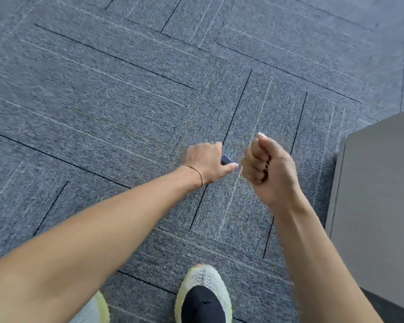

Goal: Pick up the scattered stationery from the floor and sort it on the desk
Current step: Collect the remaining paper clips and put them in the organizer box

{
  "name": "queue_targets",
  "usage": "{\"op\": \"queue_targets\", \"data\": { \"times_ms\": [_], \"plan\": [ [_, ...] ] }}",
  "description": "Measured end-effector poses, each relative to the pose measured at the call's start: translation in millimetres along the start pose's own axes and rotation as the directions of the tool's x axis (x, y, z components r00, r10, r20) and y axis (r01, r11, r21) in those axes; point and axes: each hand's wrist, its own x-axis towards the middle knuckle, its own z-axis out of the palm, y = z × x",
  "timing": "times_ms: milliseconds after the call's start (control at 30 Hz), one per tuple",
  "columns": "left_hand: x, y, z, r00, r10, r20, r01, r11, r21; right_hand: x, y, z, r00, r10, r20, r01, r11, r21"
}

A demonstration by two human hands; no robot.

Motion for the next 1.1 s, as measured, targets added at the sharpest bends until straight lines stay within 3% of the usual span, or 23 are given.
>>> {"op": "queue_targets", "data": {
  "times_ms": [100,200,267,333,433,500,633,767,1100],
  "plan": [
    [10.5,8.8,4.3,0.998,0.062,-0.003,-0.061,0.985,0.161,-1.8,7.0,-11.6,0.993,0.023,-0.117,-0.042,0.986,-0.163],
    [13.1,11.0,9.2,0.992,0.122,-0.026,-0.115,0.975,0.189,0.5,16.4,-20.8,0.973,0.059,-0.222,-0.121,0.953,-0.278],
    [14.8,7.7,6.7,0.992,0.122,-0.016,-0.120,0.987,0.106,6.5,21.9,-19.4,0.947,0.096,-0.307,-0.191,0.935,-0.298],
    [17.1,3.3,0.7,1.000,0.030,-0.005,-0.031,0.993,-0.110,17.8,25.2,-12.9,0.911,0.124,-0.394,-0.260,0.913,-0.315],
    [23.2,-0.3,-14.5,0.992,-0.126,0.014,0.114,0.829,-0.548,41.8,20.4,5.9,0.900,0.119,-0.418,-0.288,0.884,-0.368],
    [30.8,-8.6,-33.7,0.978,-0.208,0.006,0.149,0.680,-0.718,63.0,9.7,26.8,0.911,0.096,-0.402,-0.285,0.850,-0.444],
    [56.2,-17.1,-86.0,0.958,-0.279,-0.066,0.071,0.455,-0.888,94.6,-40.4,66.9,0.936,-0.060,-0.346,-0.165,0.793,-0.587],
    [67.5,1.9,-169.9,0.954,-0.262,-0.146,-0.047,0.350,-0.936,86.6,-122.3,108.9,0.925,-0.239,-0.295,-0.013,0.757,-0.653],
    [-20.7,118.4,-416.4,0.962,-0.178,-0.208,-0.115,0.425,-0.898,-70.8,-321.6,221.2,0.833,-0.446,-0.328,0.155,0.757,-0.635]
  ]
}}
